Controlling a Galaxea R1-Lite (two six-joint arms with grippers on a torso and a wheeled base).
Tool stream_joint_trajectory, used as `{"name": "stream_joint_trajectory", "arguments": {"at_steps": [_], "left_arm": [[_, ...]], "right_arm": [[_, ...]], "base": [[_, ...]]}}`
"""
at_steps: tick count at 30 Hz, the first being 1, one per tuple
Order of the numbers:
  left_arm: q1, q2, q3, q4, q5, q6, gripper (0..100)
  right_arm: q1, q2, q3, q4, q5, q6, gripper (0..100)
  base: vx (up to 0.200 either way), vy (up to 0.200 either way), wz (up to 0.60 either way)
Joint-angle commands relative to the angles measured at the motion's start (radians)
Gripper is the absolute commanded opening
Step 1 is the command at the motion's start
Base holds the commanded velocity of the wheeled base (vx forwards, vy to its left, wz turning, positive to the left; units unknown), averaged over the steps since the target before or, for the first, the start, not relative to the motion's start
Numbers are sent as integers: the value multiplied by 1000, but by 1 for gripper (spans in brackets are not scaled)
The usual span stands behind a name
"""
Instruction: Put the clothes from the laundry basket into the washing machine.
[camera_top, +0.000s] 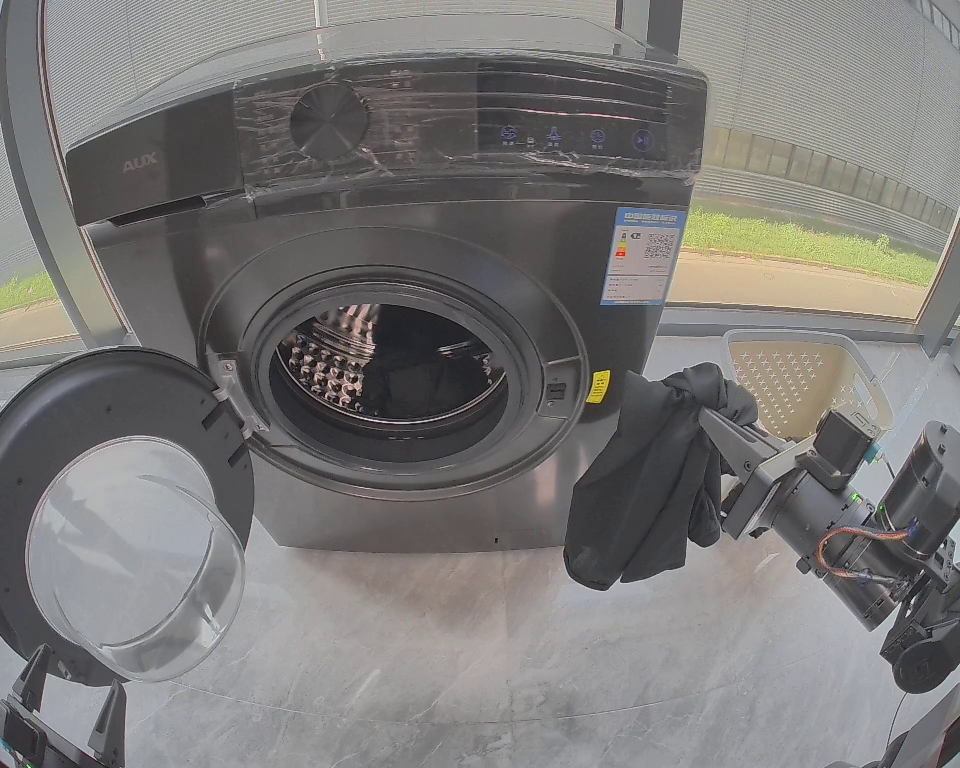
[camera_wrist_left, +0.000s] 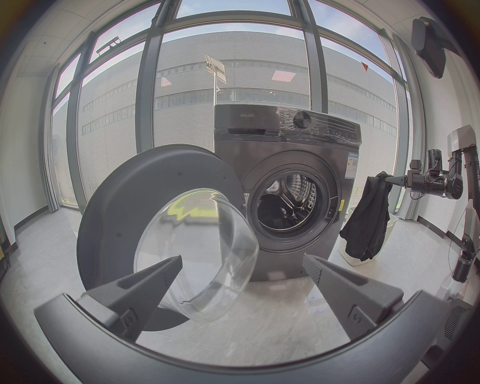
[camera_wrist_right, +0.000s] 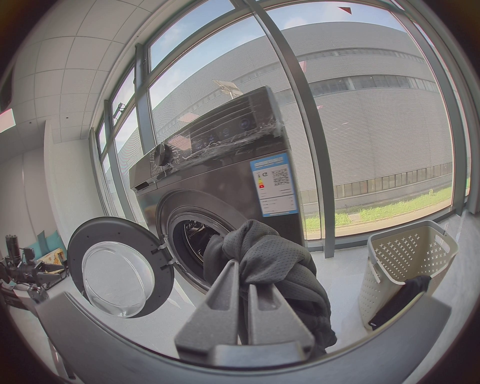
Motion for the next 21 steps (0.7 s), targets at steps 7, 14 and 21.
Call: {"name": "stream_joint_trajectory", "arguments": {"at_steps": [7, 14, 21], "left_arm": [[1, -17, 13, 0, 0, 0, 100], [1, -17, 15, 0, 0, 0, 100], [1, -17, 15, 0, 0, 0, 100]], "right_arm": [[7, 3, 2, 0, -1, 3, 0], [7, 3, 2, 0, -1, 3, 0], [7, 3, 2, 2, 0, 3, 0]], "base": [[0, 0, 0], [-57, 0, 0], [-114, 0, 0]]}}
